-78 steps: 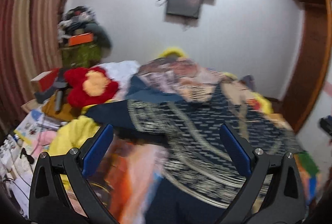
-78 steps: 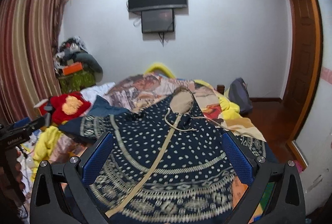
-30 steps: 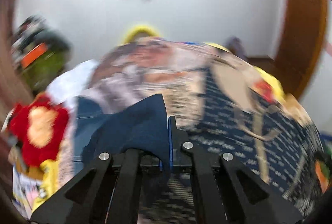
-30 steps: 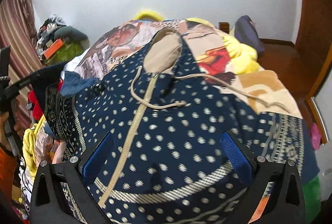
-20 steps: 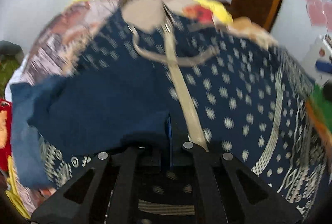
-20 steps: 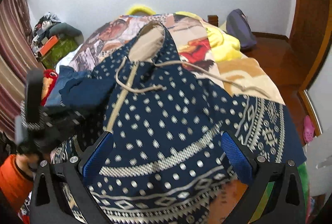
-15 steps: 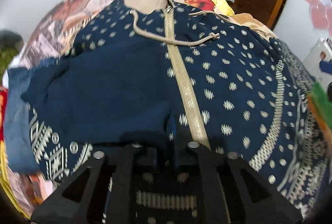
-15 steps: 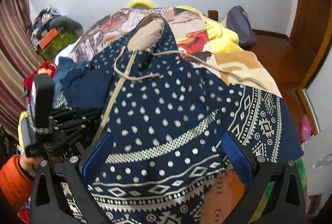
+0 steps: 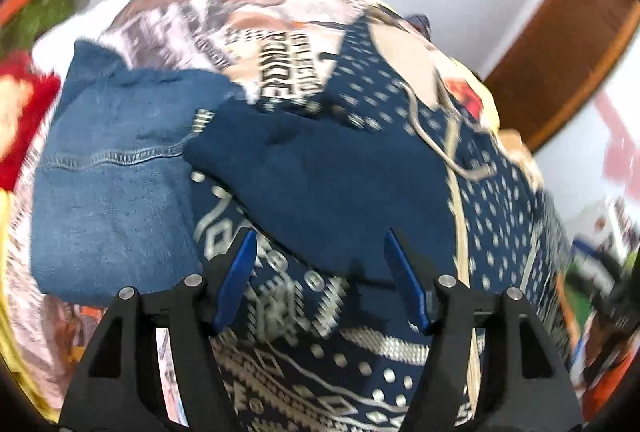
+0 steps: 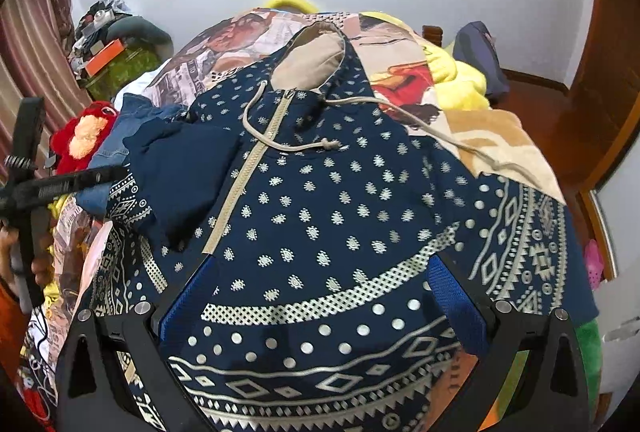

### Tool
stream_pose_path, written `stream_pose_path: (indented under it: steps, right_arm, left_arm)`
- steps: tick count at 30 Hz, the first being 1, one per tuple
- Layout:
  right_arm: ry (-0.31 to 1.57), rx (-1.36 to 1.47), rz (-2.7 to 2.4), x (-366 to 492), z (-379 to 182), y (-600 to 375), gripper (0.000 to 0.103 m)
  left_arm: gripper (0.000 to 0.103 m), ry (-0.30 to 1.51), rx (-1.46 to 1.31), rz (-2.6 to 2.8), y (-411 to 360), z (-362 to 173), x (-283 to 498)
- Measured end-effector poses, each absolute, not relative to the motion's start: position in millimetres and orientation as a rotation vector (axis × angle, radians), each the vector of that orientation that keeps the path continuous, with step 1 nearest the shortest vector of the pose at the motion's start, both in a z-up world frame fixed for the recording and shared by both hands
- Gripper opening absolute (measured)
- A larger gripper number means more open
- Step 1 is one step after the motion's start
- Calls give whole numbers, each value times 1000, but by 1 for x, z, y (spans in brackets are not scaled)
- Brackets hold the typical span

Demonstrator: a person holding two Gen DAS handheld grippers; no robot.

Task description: Fold large clothes

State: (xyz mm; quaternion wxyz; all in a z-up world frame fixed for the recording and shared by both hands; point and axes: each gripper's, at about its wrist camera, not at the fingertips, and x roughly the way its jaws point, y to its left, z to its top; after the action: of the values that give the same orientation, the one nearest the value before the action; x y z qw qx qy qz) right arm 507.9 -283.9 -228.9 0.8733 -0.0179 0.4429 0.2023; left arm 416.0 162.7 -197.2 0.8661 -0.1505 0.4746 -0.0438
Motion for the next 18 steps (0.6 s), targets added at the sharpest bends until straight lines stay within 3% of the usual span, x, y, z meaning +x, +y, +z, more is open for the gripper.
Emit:
stream_pose_path:
  steps: [2, 5, 9, 13, 18]
  right_arm:
    - [935, -24, 426, 512, -234, -284, 103]
    - [943, -7, 416, 516, -239, -290, 103]
    - [949, 17, 383, 521, -244, -305, 103]
    - [941, 47, 338, 522, -243, -331, 103]
    - [917, 104, 290, 516, -236, -368, 103]
  left_arm:
    - [65, 1011, -405, -93, 181, -210, 430]
    - [48, 1029, -458, -68, 194, -228, 451]
    - [11, 1042, -386, 24, 193, -241, 474]
    - [10, 999, -232, 72, 168, -224, 479]
    - [10, 839, -52, -16, 99, -156, 474]
